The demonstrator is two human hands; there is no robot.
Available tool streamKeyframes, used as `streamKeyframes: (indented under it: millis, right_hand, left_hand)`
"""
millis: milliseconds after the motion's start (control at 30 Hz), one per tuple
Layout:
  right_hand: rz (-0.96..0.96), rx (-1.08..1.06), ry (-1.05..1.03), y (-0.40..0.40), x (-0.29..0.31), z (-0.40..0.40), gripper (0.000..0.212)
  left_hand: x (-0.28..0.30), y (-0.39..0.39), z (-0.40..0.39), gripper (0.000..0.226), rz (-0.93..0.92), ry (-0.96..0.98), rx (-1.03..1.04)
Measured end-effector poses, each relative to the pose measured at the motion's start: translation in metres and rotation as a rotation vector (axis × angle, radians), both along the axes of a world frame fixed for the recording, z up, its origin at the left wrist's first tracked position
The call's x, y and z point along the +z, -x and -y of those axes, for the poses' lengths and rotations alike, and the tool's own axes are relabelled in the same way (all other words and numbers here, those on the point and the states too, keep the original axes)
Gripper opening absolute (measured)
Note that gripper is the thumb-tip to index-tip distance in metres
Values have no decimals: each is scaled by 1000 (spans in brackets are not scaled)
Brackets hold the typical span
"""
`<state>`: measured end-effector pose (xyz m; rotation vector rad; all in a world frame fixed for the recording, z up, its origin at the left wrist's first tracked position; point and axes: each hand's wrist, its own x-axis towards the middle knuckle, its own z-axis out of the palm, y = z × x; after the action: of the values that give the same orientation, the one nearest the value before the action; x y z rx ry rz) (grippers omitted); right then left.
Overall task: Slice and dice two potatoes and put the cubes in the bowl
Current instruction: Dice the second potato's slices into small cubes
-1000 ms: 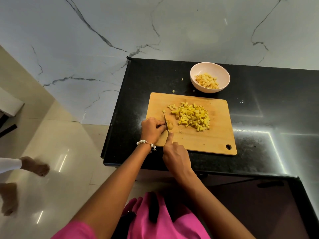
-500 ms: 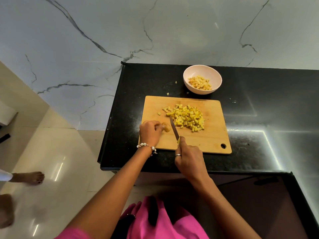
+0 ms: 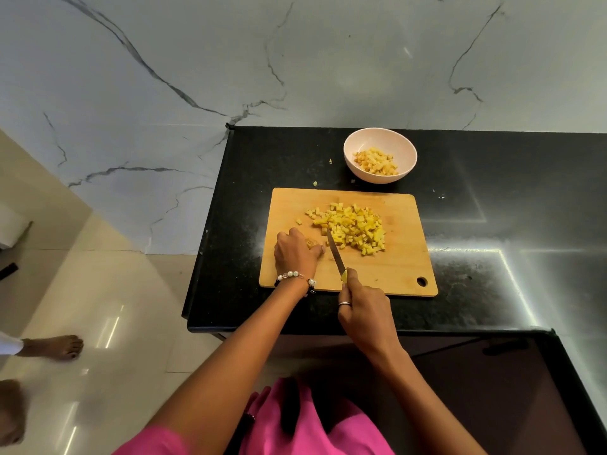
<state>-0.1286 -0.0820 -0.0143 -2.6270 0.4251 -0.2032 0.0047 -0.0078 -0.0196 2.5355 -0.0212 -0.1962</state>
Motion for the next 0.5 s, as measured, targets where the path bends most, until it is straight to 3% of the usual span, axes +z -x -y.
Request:
streamKeyframes:
  millis: [200, 400, 500]
  right_hand:
    - [-17, 19, -37, 3, -3, 3, 48]
    - [-54, 82, 10, 0, -2, 4, 49]
    - [-68, 93, 67, -2, -7, 3, 48]
  left_hand:
    - [-6, -14, -10, 39, 18, 90, -146]
    - [3, -31, -32, 47, -26, 189, -434]
    - [4, -33, -36, 50, 19, 165, -448]
